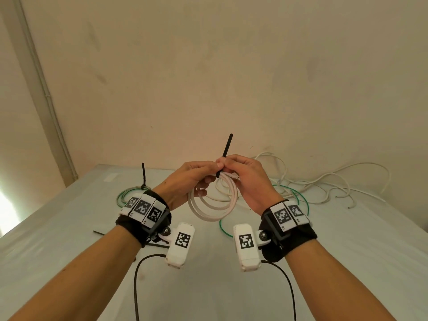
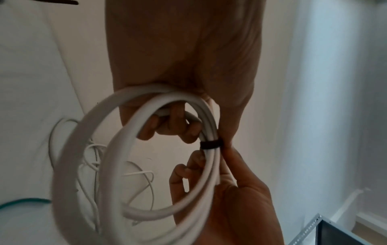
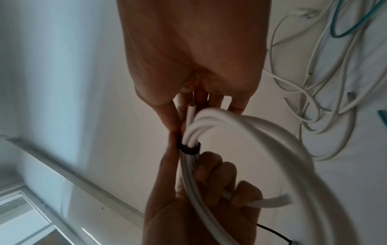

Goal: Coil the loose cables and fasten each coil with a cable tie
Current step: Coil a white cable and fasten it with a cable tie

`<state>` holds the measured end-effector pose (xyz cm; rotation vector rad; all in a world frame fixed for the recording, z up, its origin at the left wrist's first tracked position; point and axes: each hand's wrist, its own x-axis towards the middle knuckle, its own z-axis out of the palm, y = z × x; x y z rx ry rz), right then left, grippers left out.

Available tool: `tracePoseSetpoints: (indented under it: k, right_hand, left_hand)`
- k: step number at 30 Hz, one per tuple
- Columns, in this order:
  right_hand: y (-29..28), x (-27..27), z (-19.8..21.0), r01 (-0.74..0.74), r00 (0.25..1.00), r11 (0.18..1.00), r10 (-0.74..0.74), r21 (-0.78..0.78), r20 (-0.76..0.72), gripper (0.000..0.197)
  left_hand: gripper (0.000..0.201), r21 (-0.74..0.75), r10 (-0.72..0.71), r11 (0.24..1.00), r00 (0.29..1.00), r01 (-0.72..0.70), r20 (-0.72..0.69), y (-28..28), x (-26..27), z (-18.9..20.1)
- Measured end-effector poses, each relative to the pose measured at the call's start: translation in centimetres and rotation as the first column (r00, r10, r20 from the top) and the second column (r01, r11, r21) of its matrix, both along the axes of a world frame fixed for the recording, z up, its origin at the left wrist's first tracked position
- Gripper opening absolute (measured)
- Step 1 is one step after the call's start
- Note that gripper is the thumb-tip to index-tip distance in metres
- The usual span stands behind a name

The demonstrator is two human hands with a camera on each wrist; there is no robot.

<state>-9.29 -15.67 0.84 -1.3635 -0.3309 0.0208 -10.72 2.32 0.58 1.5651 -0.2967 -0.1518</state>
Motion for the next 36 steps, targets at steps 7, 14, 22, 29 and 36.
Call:
tracePoseSetpoints:
  k: [7, 14, 22, 29, 36]
  right_hand:
    - [1.4, 0.4, -0.2, 0.071, 0.997, 0.986, -0.073, -0.151, -0.007, 0.017]
    - [3.7, -0.6, -2.8, 0.207, 0.965, 0.905, -0.126, -0.371, 0.231, 0.027]
    - [5.7, -0.2, -3.2, 0.164, 0.962, 0.875, -0.039, -0.455, 0.271, 0.024]
    - [9.2, 1.1, -2.8, 0.114, 0.989, 0.971, -0.091, -0.209, 0.115, 0.016]
    - [11.8, 1.4, -5.0, 0.023, 0.999, 0.938, -0.012, -0.345, 0.036, 0.015]
  left_hand:
    - [0.029, 0.038, 0.114, 0.993, 0.993, -0.115, 0.018, 0.7, -0.5, -0.8]
    - [0.038, -0.250, 0.262, 0.930, 0.963, -0.270, -0.065, 3.0, -0.4, -2.2]
    - [0.031, -0.370, 0.392, 0.849, 0.919, -0.377, -0.037, 3.8, -0.8, -3.3]
    - [0.050, -0.142, 0.550, 0.829, 0.835, -0.541, 0.028, 5.2, -1.3, -3.3]
    - [0.054, -0.310, 0.551, 0.686, 0.748, -0.658, -0.368, 8.5, 0.2, -3.6]
